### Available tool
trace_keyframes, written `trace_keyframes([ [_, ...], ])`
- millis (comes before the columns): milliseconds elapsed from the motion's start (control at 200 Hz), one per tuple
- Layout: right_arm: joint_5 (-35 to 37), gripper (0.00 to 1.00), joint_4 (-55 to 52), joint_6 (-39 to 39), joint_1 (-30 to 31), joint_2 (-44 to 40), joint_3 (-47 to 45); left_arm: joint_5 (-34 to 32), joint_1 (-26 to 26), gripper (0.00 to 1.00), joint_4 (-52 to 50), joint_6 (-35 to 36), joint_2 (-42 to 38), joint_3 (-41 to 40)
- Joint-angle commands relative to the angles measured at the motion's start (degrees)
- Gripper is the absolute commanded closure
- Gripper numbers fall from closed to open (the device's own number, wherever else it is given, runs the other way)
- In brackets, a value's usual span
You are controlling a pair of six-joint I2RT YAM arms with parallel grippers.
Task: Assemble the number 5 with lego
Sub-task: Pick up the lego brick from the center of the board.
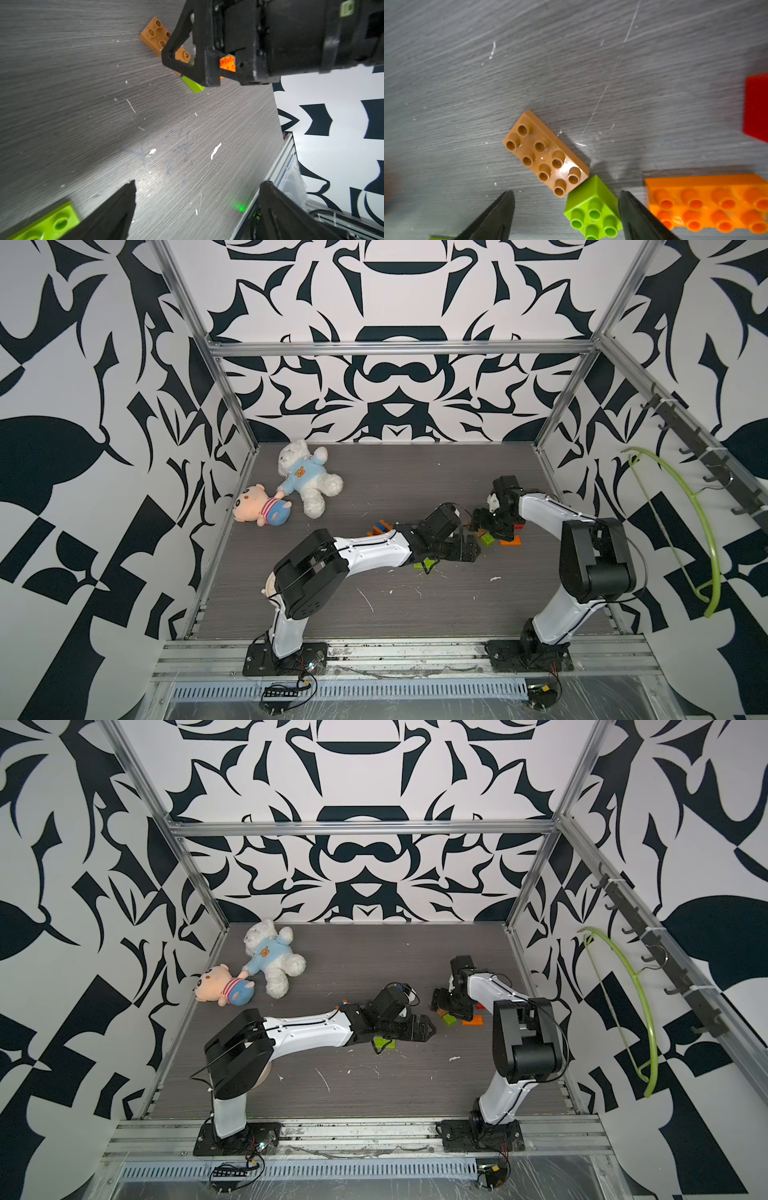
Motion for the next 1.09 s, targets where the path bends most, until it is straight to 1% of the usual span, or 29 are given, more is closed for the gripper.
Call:
trace_keyframes([
  [0, -1.1, 0.19, -1.7, -1.5, 0.0, -1.0, 1.9, 0.7, 0.0, 0.01, 0.7, 0.0, 0.4, 0.5],
  [110, -3.1, 0.21, -2.3, -1.6, 0.0, -2.2, 1.0, 0.1, 0.1, 0.01, 0.8, -0.2, 0.1, 0.0],
  [240, -3.6, 0.28, -3.2, -1.6, 0.7, -2.3, 0.3, -0.3, 0.0, 0.01, 0.7, -0.3, 0.2, 0.3],
  [300, -2.1, 0.33, -4.1, -1.4, 1.3, -2.3, 0.3, -0.2, 0.0, 0.01, 0.5, -0.3, 0.3, 0.5],
  [420, 1.4, 0.35, -5.2, -1.4, 3.3, -3.1, 0.1, -0.9, 0.0, 0.01, 0.1, -0.4, 0.0, 0.3],
  [475, 4.0, 0.38, -6.0, -1.9, 4.6, -3.2, 0.5, -1.2, 0.0, 0.01, 0.1, -0.5, -0.2, 0.0],
  [510, 5.6, 0.39, -6.4, -1.9, 5.2, -3.1, 0.6, -1.3, 0.0, 0.01, 0.1, -0.5, -0.4, -0.2],
  [605, 7.2, 0.42, -7.3, -2.1, 6.2, -2.7, 1.1, -1.8, 0.0, 0.01, 0.1, -0.7, -0.5, -0.5],
  [670, 8.1, 0.47, -7.7, -2.3, 6.7, -2.1, 1.5, -1.8, 0.0, 0.01, 0.1, -0.8, -0.5, -0.5],
  [770, 9.3, 0.48, -8.2, -2.5, 7.3, -1.1, 2.3, -1.9, 0.0, 0.01, 0.1, -0.8, -0.4, -0.4],
  [830, 9.6, 0.5, -8.0, -2.3, 7.4, -0.6, 2.4, -1.8, 0.0, 0.01, 0.1, -1.0, -0.4, -0.3],
  [925, 9.1, 0.52, -7.5, -1.7, 7.5, -0.8, 2.1, -2.0, 0.0, 0.01, 0.0, -1.0, -0.6, -0.5],
  [980, 8.4, 0.54, -7.0, -1.6, 7.5, -0.9, 2.0, -2.2, 0.0, 0.01, 0.0, -1.0, -0.7, -0.6],
  [1025, 8.2, 0.54, -7.1, -1.4, 7.5, -0.8, 2.0, -2.1, 0.0, 0.01, -0.1, -1.0, -0.7, -0.6],
  [1090, 7.9, 0.51, -7.1, -1.4, 7.5, -0.5, 2.2, -2.2, 0.0, 0.01, -0.1, -1.1, -0.8, -0.6],
])
